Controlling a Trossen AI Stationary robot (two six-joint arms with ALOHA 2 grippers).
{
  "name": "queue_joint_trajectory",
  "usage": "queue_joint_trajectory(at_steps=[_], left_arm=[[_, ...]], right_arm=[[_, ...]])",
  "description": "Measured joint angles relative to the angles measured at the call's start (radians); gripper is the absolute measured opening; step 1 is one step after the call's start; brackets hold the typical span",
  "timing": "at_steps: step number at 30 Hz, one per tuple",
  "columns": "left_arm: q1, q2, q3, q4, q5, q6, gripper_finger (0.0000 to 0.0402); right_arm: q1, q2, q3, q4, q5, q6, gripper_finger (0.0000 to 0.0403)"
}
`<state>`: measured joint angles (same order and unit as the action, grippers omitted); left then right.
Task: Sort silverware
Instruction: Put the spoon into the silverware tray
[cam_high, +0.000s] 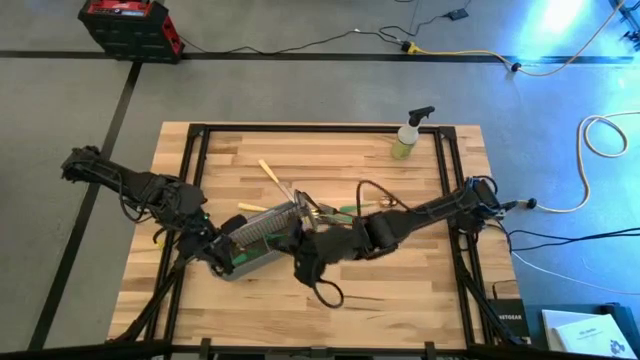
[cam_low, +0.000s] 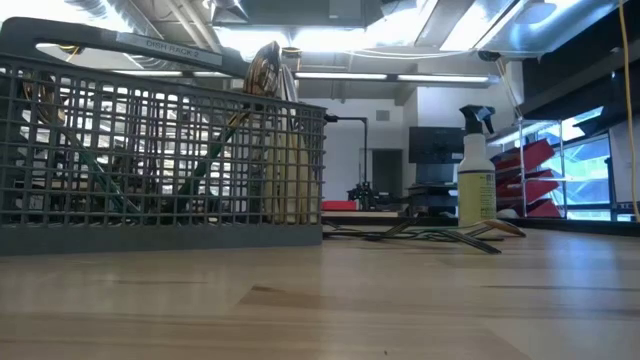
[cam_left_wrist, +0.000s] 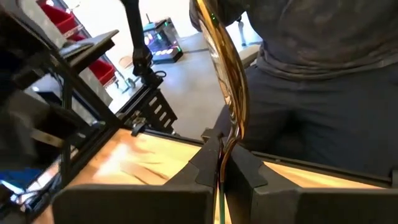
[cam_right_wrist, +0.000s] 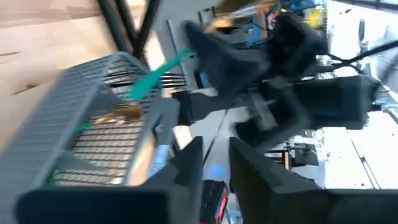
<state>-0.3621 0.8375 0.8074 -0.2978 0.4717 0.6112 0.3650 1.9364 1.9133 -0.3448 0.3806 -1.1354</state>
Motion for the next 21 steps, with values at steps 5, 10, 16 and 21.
queue_joint_trajectory(at_steps=[5,10,16,21], left_arm=[[0.026,0.014,0.0,0.004,0.0,-0.138,0.0],[0.073,0.047,0.0,0.021,0.095,-0.197,0.0],[0.152,0.124,0.0,0.026,0.242,-0.258,0.0],[0.212,0.202,0.0,0.053,0.328,-0.298,0.0]], right_arm=[[-0.027,0.061,0.097,-0.079,-0.026,-0.148,0.0171],[-0.023,0.119,0.099,-0.025,0.069,-0.464,0.0245],[0.034,0.145,0.099,0.128,0.211,-0.685,0.0261],[0.082,0.142,0.101,0.203,0.303,-0.707,0.0246]])
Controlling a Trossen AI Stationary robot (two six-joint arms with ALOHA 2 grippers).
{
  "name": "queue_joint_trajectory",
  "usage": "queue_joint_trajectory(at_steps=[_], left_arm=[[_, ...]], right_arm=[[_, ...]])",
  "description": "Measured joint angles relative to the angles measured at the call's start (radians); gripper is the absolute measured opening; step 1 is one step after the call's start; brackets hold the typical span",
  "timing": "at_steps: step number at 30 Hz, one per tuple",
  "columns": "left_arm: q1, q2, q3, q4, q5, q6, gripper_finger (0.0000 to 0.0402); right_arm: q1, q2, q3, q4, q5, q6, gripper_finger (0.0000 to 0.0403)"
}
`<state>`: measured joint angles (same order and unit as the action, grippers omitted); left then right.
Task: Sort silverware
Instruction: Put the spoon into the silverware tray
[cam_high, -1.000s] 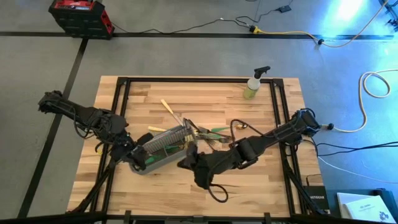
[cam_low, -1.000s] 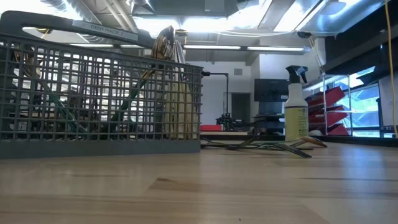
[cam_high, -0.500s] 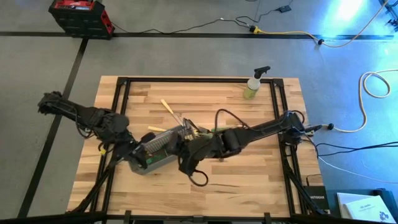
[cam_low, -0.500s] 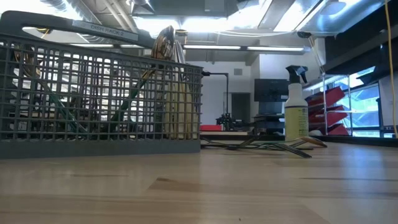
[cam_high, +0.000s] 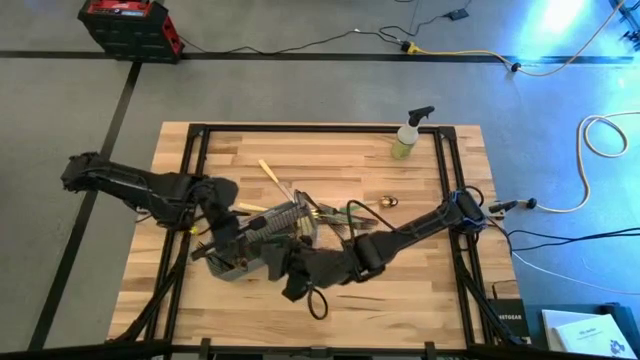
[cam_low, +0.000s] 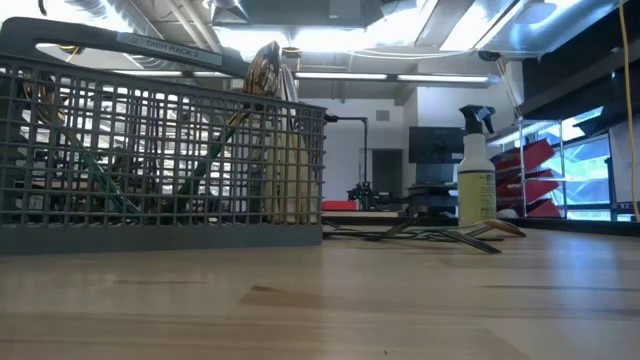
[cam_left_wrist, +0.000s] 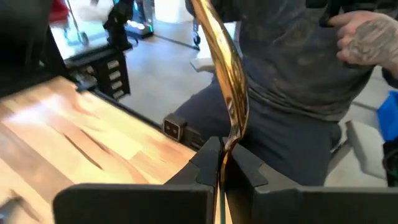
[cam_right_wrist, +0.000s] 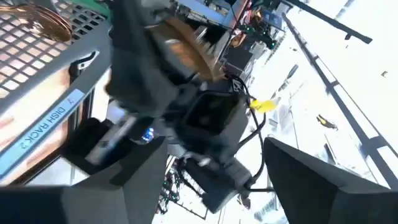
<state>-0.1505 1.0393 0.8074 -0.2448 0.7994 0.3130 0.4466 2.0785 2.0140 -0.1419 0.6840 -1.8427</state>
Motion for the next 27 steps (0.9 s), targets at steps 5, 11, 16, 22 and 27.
queue_joint_trajectory(at_steps=[5,11,16,22,27], left_arm=[[0.057,0.057,0.0,0.045,0.11,-0.026,0.0],[0.082,0.115,0.0,0.075,0.169,-0.063,0.0],[0.082,0.159,0.0,0.074,0.176,-0.064,0.0],[0.083,0.167,0.0,0.075,0.192,-0.062,0.0],[0.088,0.166,0.0,0.079,0.207,-0.063,0.0]], right_arm=[[0.027,0.0,0.0,-0.124,0.004,0.063,0.0241],[0.032,0.0,-0.001,-0.177,-0.01,0.108,0.0241],[0.028,0.006,-0.001,-0.165,-0.041,0.08,0.0241],[0.012,0.031,0.0,-0.165,-0.097,0.076,0.0241],[0.002,0.047,-0.001,-0.151,-0.152,0.046,0.0241]])
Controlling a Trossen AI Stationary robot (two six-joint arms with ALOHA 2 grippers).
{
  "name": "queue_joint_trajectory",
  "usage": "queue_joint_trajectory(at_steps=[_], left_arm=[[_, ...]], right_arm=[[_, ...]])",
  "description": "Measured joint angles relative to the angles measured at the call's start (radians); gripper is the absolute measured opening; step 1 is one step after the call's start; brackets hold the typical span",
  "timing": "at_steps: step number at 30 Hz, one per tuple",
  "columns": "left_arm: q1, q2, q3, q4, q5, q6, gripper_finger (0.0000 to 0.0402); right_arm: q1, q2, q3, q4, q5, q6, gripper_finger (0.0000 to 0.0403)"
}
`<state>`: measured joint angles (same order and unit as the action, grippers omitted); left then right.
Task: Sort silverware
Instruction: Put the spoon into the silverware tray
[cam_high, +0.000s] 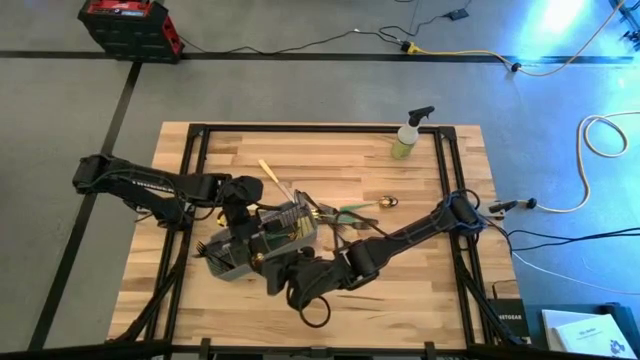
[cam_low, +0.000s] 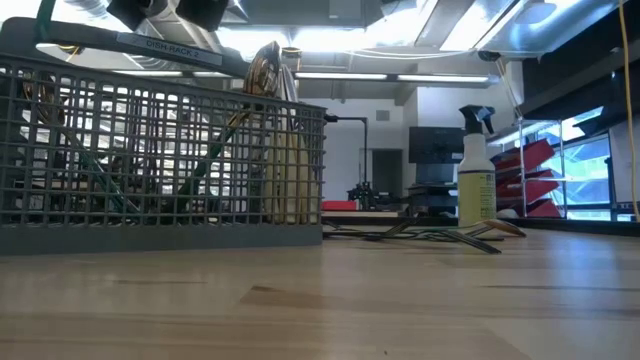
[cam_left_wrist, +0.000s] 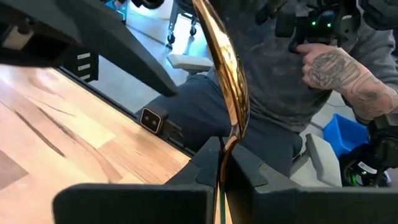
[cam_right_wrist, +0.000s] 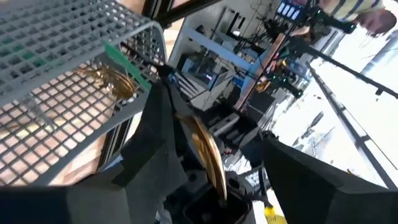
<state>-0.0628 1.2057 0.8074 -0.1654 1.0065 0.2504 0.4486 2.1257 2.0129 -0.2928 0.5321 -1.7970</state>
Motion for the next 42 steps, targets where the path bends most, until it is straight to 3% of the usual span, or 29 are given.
queue_joint_trajectory(at_steps=[5,24,33,42], left_arm=[[0.0,0.0,0.0,-0.002,0.0,-0.002,0.0],[0.0,-0.001,0.0,-0.004,-0.016,0.014,0.0],[-0.001,-0.002,0.0,-0.007,-0.049,0.022,0.0008],[0.0,-0.01,0.0,-0.006,-0.072,0.04,0.0096]], right_arm=[[-0.014,0.015,0.0,0.012,-0.005,-0.038,0.0215],[-0.016,0.017,0.0,0.059,0.033,-0.063,0.0007],[-0.008,0.019,0.0,0.051,0.089,-0.003,0.0002],[-0.004,0.018,0.0,0.056,0.076,0.01,0.0]])
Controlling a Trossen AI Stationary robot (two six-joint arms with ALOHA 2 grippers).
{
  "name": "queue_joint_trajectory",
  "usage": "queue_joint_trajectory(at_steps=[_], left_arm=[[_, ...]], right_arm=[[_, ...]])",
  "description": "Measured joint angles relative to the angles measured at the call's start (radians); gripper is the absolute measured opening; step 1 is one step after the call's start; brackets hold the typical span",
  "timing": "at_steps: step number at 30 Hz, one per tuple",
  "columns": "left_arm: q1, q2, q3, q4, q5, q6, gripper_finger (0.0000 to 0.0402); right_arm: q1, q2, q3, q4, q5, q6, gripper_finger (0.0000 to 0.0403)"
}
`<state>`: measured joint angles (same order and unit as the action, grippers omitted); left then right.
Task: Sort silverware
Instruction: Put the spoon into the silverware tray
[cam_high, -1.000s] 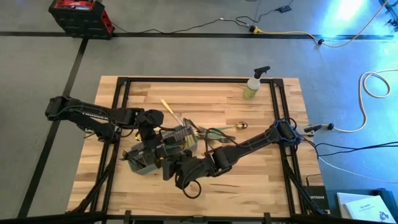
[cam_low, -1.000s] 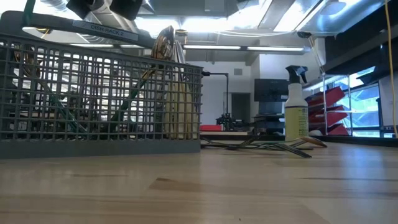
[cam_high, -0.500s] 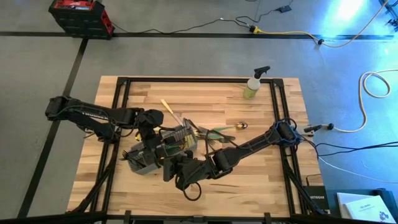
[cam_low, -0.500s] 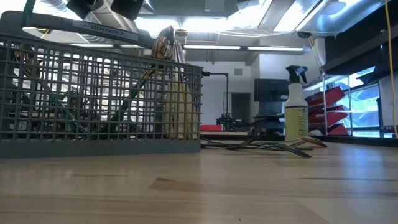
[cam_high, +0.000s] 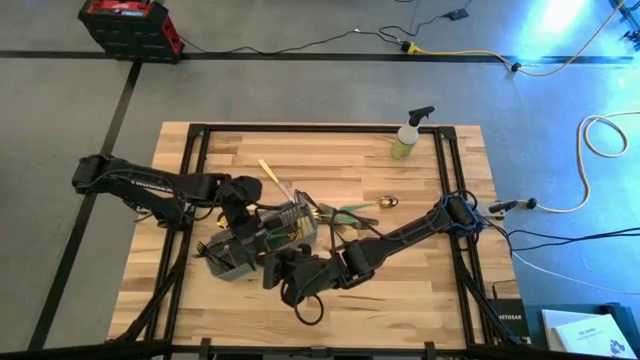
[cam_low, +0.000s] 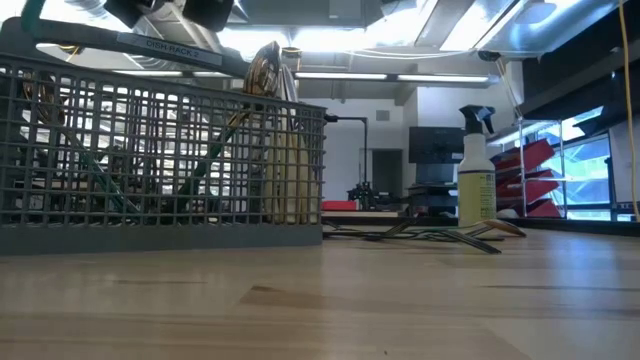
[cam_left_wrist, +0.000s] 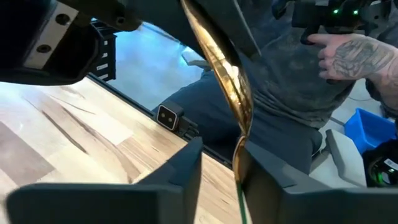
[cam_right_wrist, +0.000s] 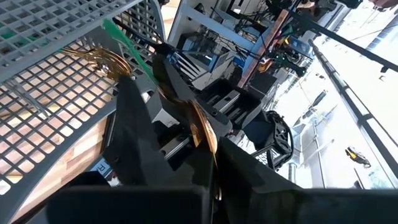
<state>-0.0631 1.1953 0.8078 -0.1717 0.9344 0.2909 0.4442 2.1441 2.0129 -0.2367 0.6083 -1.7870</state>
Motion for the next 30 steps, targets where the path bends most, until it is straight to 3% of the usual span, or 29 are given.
queue_joint_trajectory(at_steps=[6,12,21,24,28,30], left_arm=[[0.013,-0.041,0.005,-0.003,-0.046,0.015,0.0162],[0.041,-0.182,0.051,-0.002,-0.124,0.101,0.0202],[0.038,-0.474,0.118,-0.038,-0.607,0.227,0.0206],[0.038,-0.568,0.129,-0.104,-0.763,0.236,0.0206],[0.038,-0.658,0.13,-0.201,-0.966,0.25,0.0206],[0.039,-0.669,0.127,-0.244,-1.019,0.229,0.0206]], right_arm=[[0.008,-0.002,0.0,-0.007,-0.006,0.025,0.0],[0.03,-0.002,0.0,-0.034,0.003,0.087,0.0],[0.02,-0.006,0.15,-0.21,-0.01,0.411,0.0],[-0.015,0.003,0.23,-0.305,-0.067,0.527,0.0],[-0.082,0.056,0.278,-0.417,-0.084,0.533,0.0],[-0.116,0.089,0.292,-0.439,-0.079,0.52,0.0]])
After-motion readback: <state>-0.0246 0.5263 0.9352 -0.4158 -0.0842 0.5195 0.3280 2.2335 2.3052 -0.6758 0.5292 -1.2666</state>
